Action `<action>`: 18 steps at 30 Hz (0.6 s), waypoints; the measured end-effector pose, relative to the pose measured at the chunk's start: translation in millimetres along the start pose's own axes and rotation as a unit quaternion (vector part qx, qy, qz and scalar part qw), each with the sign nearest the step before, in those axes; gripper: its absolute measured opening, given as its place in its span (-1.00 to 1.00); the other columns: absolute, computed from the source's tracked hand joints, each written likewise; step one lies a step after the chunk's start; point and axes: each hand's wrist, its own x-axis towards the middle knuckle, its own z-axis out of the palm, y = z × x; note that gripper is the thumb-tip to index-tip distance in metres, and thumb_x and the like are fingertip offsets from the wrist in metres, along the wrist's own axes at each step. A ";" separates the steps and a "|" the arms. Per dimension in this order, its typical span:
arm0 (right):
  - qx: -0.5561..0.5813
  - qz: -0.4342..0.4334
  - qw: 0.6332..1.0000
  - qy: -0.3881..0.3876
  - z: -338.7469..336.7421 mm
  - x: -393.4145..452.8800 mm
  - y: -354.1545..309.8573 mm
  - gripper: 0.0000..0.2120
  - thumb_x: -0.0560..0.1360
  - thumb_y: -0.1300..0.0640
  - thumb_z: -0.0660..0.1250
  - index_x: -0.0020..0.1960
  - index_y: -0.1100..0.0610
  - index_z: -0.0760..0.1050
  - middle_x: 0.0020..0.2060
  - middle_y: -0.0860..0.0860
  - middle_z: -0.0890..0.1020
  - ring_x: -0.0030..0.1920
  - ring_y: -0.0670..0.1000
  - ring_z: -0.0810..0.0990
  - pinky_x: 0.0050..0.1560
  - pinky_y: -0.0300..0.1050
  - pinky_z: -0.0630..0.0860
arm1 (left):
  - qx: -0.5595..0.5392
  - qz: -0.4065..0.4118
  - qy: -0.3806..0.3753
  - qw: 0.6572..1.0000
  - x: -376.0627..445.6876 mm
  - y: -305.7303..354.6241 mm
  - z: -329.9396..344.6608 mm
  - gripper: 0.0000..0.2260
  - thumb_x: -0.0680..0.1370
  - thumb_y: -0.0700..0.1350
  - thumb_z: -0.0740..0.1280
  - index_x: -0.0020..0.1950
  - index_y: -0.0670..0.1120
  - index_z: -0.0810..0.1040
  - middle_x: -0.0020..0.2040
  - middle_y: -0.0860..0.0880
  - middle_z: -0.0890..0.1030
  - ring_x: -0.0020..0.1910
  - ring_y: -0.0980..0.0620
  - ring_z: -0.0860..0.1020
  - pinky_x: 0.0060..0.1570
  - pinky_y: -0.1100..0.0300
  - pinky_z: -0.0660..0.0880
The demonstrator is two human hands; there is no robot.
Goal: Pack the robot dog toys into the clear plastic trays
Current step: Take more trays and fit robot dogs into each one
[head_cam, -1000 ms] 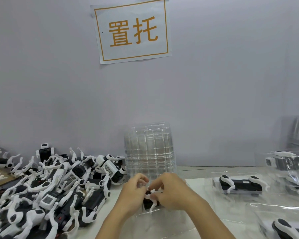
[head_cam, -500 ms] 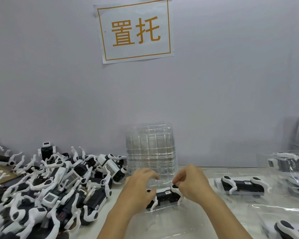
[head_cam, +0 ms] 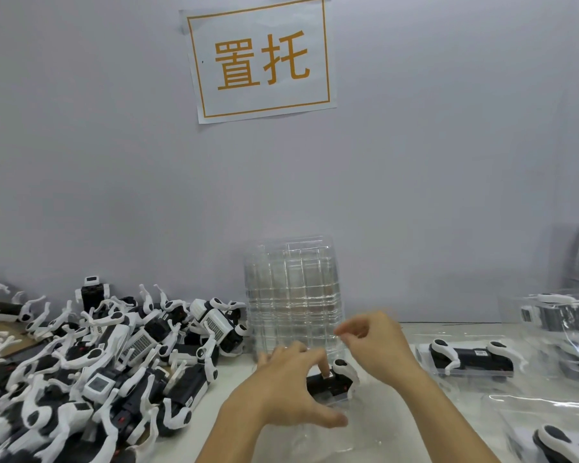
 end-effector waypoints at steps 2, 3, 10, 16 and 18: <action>0.073 -0.017 0.991 0.107 -5.0 2.6 -2.1 -0.75 0.53 0.24 0.34 -0.15 -0.08 0.67 -0.21 -0.19 0.68 -0.21 -0.22 0.60 -0.10 -0.29 0.55 | 0.010 0.015 0.023 1.000 0.2 2.6 -3.3 -0.48 0.23 0.38 0.44 0.08 0.25 0.37 0.27 0.18 0.30 0.31 0.06 0.20 0.27 0.09 0.07; 0.108 -0.022 0.981 0.158 -7.9 4.4 -3.3 -0.75 0.54 0.25 0.33 -0.13 -0.06 0.67 -0.22 -0.19 0.67 -0.22 -0.21 0.60 -0.18 -0.36 0.50 | 0.022 0.026 0.042 0.999 0.4 4.6 -6.3 -0.47 0.24 0.38 0.44 0.10 0.24 0.38 0.29 0.17 0.28 0.32 0.07 0.18 0.28 0.09 0.06; 0.283 0.007 0.901 0.327 -20.9 8.0 -10.0 -0.70 0.55 0.23 0.22 -0.09 -0.10 0.65 -0.34 -0.13 0.60 -0.39 -0.11 0.49 -0.28 -0.17 0.40 | 0.128 0.114 0.254 0.952 -0.6 20.4 -31.9 -0.42 0.28 0.37 0.41 0.23 0.22 0.39 0.50 0.00 0.17 0.47 0.00 0.07 0.48 -0.09 -0.06; 0.345 0.002 0.879 0.330 -19.7 6.8 -12.2 -0.69 0.55 0.23 0.18 -0.05 -0.06 0.66 -0.13 -0.08 0.66 -0.12 -0.20 0.60 -0.09 -0.18 0.47 | 0.152 0.121 0.371 0.908 0.4 24.1 -37.5 -0.42 0.25 0.36 0.45 0.20 0.15 0.52 0.47 -0.11 0.31 0.42 -0.16 0.26 0.43 -0.24 0.13; 0.360 -0.002 0.875 0.324 -19.4 6.4 -12.5 -0.68 0.55 0.23 0.18 -0.06 -0.05 0.67 -0.14 -0.07 0.66 -0.06 -0.13 0.60 -0.01 -0.12 0.49 | 0.146 0.117 0.372 0.909 1.2 22.8 -37.5 -0.42 0.26 0.37 0.44 0.20 0.16 0.52 0.47 -0.10 0.30 0.43 -0.14 0.25 0.44 -0.22 0.12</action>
